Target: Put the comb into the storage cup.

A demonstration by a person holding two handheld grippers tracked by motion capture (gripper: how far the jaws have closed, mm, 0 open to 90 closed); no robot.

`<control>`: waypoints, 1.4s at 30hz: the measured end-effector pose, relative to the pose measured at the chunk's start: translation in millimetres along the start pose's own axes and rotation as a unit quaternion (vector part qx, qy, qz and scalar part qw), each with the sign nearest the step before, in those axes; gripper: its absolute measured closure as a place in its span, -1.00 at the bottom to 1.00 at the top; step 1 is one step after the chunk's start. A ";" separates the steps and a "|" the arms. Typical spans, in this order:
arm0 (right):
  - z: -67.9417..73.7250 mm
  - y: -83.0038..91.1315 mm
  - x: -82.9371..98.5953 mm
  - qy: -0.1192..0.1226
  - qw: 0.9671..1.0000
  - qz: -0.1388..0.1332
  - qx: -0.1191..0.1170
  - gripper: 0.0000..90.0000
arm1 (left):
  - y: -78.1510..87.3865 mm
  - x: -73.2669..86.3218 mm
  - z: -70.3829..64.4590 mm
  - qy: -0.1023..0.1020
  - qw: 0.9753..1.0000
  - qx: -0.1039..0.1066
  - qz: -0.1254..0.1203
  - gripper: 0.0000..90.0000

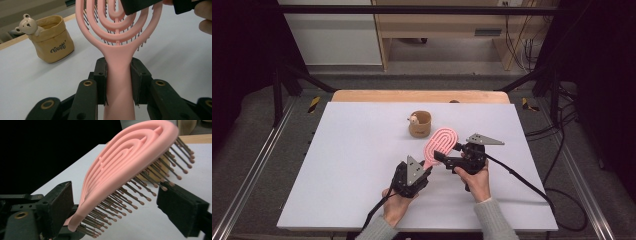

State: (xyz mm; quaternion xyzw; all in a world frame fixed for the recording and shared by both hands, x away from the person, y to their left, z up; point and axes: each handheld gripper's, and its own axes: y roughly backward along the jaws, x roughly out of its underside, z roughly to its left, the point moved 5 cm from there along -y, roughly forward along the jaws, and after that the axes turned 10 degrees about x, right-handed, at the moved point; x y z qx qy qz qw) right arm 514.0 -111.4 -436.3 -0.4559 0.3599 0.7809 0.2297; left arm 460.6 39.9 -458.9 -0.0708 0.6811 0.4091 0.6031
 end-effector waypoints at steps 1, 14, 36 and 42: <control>0.0 0.0 0.0 0.000 1.000 0.000 0.000 -0.61 | -0.1 0.0 -0.3 0.001 1.000 0.001 -0.001 0.55; 1.4 -0.3 -2.1 -0.024 0.999 0.006 -0.027 -0.13 | -0.9 -0.3 -2.2 -0.004 1.000 -0.003 -0.002 0.55; 3.2 3.0 -3.9 -0.059 0.997 0.027 -0.048 0.15 | -4.7 -2.3 -3.5 -0.021 1.000 -0.019 -0.003 0.55; 4.1 3.7 -3.8 -0.062 0.996 0.028 -0.051 0.20 | -5.9 -1.9 -3.8 -0.023 0.999 -0.025 0.002 0.55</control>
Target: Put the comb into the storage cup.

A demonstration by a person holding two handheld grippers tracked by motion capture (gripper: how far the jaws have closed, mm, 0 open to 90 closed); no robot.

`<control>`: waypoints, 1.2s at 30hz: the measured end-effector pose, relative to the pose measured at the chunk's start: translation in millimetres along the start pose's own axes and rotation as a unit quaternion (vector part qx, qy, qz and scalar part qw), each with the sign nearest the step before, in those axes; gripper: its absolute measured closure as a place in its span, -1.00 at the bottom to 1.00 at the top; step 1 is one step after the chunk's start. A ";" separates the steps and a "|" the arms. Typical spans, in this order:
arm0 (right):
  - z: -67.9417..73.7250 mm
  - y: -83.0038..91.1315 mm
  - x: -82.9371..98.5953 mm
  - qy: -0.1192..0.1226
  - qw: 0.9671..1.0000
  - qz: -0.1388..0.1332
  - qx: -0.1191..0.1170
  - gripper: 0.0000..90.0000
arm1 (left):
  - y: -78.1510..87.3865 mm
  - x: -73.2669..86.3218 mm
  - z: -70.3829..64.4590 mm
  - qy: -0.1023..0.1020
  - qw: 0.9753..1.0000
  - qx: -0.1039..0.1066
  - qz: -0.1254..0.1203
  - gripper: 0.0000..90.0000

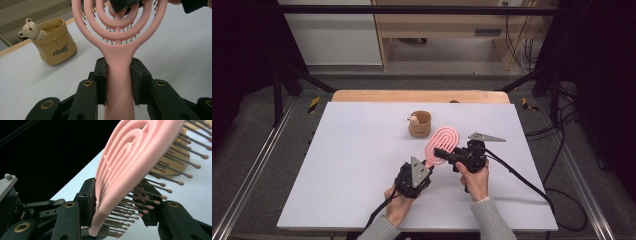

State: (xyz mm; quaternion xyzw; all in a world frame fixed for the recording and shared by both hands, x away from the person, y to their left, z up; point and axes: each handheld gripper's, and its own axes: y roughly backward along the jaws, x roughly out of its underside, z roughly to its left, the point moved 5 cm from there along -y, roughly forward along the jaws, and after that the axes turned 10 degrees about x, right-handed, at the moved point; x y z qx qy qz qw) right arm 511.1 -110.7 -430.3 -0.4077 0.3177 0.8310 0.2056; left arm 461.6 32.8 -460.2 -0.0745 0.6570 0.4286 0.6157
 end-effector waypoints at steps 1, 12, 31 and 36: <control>0.2 0.2 0.0 -0.001 1.000 0.000 -0.001 0.21 | -0.1 0.0 -0.1 0.000 1.000 -0.001 0.000 0.55; 4.0 3.6 -0.3 -0.001 1.000 -0.004 -0.016 0.39 | -3.8 0.2 -2.2 0.003 1.000 0.004 0.002 0.55; 8.0 8.1 -0.1 0.008 1.000 -0.012 -0.024 0.42 | -3.4 -1.0 -2.6 0.010 1.000 0.018 -0.001 0.53; 7.9 8.8 -0.2 0.009 1.000 -0.009 -0.024 0.42 | -1.6 -1.9 -0.2 0.017 1.000 0.024 -0.004 0.37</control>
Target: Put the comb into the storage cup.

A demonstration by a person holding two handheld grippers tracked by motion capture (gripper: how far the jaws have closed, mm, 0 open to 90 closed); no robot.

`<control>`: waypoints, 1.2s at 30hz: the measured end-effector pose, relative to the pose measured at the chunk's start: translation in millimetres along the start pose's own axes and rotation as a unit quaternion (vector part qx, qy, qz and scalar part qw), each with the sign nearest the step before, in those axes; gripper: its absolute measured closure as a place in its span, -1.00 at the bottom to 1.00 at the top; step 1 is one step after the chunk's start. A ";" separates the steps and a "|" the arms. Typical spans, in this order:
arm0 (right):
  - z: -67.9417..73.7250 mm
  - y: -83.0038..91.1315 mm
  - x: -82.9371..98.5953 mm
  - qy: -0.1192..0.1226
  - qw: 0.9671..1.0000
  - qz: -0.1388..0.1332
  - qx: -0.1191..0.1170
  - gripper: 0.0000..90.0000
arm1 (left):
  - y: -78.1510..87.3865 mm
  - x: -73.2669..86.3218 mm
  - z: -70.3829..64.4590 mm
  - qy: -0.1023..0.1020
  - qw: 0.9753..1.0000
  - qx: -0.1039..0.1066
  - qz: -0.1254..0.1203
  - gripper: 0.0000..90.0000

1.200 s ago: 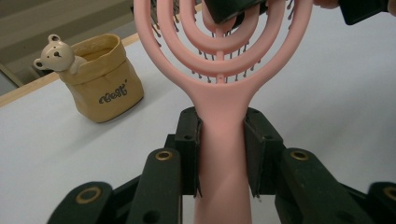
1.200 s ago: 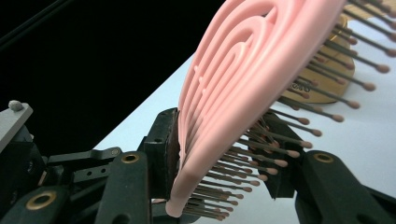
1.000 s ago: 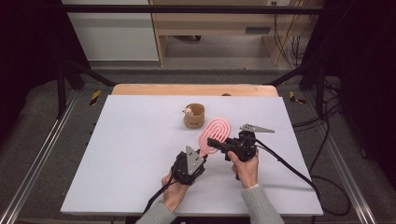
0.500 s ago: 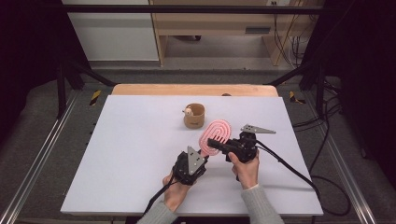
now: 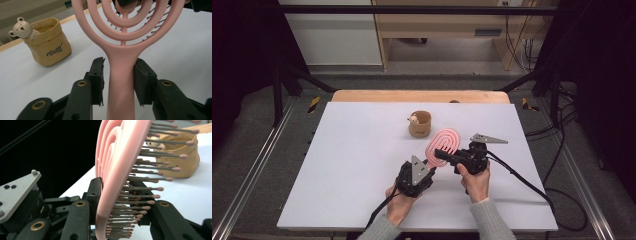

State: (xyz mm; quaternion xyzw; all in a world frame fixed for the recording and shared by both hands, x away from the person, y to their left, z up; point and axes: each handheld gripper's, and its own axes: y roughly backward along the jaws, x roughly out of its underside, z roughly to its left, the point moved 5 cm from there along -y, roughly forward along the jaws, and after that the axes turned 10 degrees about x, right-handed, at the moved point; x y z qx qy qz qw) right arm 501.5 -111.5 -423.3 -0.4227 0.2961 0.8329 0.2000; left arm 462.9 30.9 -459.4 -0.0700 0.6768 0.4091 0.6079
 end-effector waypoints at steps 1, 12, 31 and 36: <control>-0.4 0.0 0.1 0.001 1.000 0.000 0.003 0.42 | 1.1 -0.4 0.2 -0.002 1.000 -0.002 -0.002 0.33; -3.0 4.4 -5.2 0.007 1.000 -0.014 0.020 0.42 | 16.8 -7.5 8.7 0.023 0.998 0.056 -0.013 -0.40; -8.2 18.2 -16.2 0.024 0.998 -0.036 0.038 0.42 | 46.9 -12.8 40.5 0.058 0.993 0.101 -0.027 -0.92; -9.4 20.1 -16.6 0.028 0.998 -0.035 0.043 0.42 | 56.0 -4.0 51.8 0.070 0.992 0.103 -0.036 -0.92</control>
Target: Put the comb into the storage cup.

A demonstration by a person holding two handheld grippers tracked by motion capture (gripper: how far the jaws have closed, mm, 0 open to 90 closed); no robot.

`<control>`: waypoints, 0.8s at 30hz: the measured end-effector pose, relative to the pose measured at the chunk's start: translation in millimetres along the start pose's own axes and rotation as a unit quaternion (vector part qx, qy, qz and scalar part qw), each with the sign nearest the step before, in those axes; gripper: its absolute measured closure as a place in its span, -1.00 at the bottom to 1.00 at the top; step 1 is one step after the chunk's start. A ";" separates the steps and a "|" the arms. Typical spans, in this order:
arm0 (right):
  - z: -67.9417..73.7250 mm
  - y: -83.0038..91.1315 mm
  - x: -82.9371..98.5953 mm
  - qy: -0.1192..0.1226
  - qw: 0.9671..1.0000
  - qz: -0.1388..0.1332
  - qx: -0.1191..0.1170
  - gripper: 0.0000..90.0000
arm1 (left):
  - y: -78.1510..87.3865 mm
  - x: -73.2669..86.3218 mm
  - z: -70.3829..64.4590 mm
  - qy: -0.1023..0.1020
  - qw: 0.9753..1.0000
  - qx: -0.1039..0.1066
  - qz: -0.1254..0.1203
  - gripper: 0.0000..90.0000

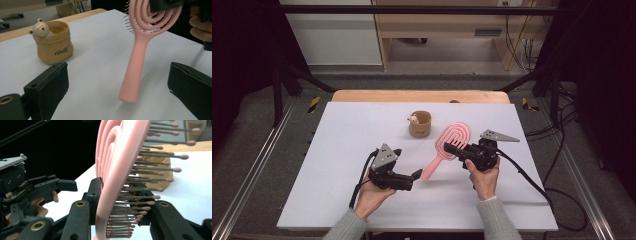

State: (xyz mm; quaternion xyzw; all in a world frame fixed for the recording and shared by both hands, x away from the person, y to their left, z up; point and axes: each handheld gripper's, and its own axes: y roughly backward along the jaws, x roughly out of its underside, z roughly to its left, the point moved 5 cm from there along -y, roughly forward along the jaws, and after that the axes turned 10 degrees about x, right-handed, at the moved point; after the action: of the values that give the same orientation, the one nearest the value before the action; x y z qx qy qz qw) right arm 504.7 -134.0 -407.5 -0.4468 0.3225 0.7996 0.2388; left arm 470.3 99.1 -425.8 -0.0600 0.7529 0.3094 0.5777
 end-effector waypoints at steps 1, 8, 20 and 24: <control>-0.2 0.4 -0.1 0.001 1.000 0.001 0.001 0.42 | 2.1 2.2 2.4 0.004 1.000 0.001 -0.001 -0.92; -2.9 3.9 -1.5 0.006 1.000 0.000 0.009 0.42 | 18.0 20.6 20.1 0.016 1.000 -0.010 -0.002 -0.92; -4.8 9.2 -5.8 0.009 1.000 -0.007 0.017 0.42 | 43.6 41.8 42.5 0.026 0.999 -0.022 -0.017 -0.92; -5.4 10.4 -6.3 0.012 1.000 -0.006 0.021 0.42 | 50.1 45.6 48.0 0.029 0.999 -0.026 -0.024 -0.92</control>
State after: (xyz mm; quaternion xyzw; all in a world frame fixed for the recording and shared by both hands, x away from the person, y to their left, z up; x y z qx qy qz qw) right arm 503.7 -145.6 -401.0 -0.4535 0.3395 0.7854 0.2495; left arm 473.0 177.1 -454.1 -0.1016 0.7597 0.3130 0.5608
